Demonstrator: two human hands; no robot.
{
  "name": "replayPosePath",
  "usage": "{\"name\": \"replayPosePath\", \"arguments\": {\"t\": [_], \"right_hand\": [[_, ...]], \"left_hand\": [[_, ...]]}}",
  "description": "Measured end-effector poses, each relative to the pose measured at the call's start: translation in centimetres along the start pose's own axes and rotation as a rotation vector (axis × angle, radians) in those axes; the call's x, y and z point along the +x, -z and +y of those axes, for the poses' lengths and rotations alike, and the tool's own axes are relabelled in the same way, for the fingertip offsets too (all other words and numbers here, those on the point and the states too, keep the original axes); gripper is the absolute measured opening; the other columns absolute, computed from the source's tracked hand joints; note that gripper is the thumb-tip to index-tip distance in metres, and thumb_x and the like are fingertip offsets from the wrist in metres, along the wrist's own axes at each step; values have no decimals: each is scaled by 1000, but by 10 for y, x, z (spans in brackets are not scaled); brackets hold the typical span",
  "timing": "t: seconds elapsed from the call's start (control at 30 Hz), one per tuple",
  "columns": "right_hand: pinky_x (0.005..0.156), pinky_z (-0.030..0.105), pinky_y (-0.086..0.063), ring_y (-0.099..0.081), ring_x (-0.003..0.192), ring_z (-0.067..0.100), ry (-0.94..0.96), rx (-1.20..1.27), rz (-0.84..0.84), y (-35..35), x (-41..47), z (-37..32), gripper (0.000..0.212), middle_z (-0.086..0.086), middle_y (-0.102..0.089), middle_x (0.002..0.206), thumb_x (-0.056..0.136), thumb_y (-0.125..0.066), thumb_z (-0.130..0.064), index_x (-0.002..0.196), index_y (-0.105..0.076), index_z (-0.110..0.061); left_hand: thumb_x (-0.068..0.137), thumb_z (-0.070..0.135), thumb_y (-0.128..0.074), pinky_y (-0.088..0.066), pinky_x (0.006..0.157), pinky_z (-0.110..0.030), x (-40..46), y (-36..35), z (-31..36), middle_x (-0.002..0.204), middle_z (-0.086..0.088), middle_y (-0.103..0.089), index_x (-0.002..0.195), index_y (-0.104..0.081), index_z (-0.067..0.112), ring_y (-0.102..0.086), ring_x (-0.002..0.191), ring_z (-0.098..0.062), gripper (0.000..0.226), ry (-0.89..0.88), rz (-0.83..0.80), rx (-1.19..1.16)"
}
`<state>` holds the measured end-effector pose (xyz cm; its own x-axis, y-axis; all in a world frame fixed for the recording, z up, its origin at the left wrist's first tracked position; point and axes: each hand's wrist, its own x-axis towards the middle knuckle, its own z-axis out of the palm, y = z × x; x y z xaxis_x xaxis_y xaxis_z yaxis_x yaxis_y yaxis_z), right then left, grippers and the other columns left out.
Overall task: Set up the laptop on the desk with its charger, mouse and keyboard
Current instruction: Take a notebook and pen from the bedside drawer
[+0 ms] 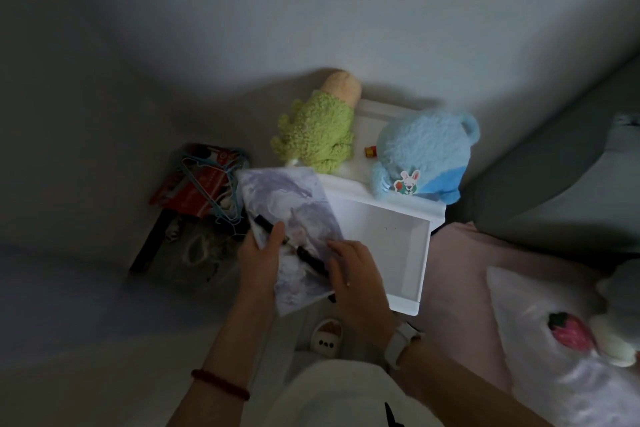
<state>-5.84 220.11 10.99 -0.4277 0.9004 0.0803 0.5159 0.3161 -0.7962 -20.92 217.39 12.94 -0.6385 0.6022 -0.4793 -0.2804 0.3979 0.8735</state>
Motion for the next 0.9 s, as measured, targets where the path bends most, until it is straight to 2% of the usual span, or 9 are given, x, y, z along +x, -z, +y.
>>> {"name": "replayPosePath", "arguments": {"t": [0.07,0.2,0.33,0.5,0.63,0.7,0.77,0.83,0.9], "right_hand": [[88,36,-47,-56,103,25,-66,-117,-67,2,-12,24,26,10,-60,112,93,-47,-17,116,-58,-11],[104,39,-31,-36,130,24,-47,-554,-582,-4,-26,68,49,7,-32,148,97,-36,-31,144,-23,-26],[97,44,-36,-42,121,31,216,-835,-832,-18,-9,82,58,15,-25,148,99,-34,-24,146,-1,-36],[59,28,-53,-61,66,14,510,-1082,-727,-15,11,75,64,2,-67,99,71,-76,-35,128,-48,-42],[63,32,-57,-68,76,20,523,-1125,-620,2,38,76,61,3,-72,101,54,-87,-35,111,-66,-34],[84,43,-54,-63,106,25,501,-1245,-592,7,58,71,61,3,-62,126,65,-80,-35,122,-58,-34],[110,57,-24,-26,139,33,534,-1284,-604,5,70,80,59,9,-20,155,92,-51,-24,144,-25,-26],[110,61,3,4,142,36,526,-1355,-700,4,86,82,52,10,10,157,100,-25,-14,147,-2,-15],[110,58,8,11,142,32,550,-1474,-671,2,102,83,52,9,14,156,101,-22,-15,146,1,-10]], "left_hand": [[88,27,-61,-50,88,-38,2,14,4,119,-5,-61,124,-54,17,-60,104,-21,38,-85,56,53],[86,25,-63,-44,82,-30,7,38,6,107,-2,-62,115,-59,14,-59,100,-19,31,-227,135,243],[86,27,-64,-42,82,-29,9,52,2,106,-4,-63,114,-59,9,-58,97,-16,34,-287,193,346],[76,42,-66,-42,82,-29,6,61,-2,105,-5,-64,112,-60,9,-58,98,-19,49,-265,254,370],[72,49,-60,-49,87,-42,7,60,0,108,-18,-66,109,-60,6,-61,100,-30,57,-249,254,375],[81,40,-66,-48,86,-39,10,57,2,109,-14,-66,113,-59,8,-61,100,-28,45,-253,243,359],[84,32,-65,-45,81,-31,12,54,4,105,-5,-65,114,-59,13,-60,96,-19,36,-257,227,347],[84,30,-65,-43,76,-25,14,50,8,97,5,-63,110,-60,20,-59,92,-14,29,-261,210,319],[83,32,-65,-41,74,-23,18,45,13,94,10,-61,111,-60,21,-58,90,-11,30,-262,193,314]]}}
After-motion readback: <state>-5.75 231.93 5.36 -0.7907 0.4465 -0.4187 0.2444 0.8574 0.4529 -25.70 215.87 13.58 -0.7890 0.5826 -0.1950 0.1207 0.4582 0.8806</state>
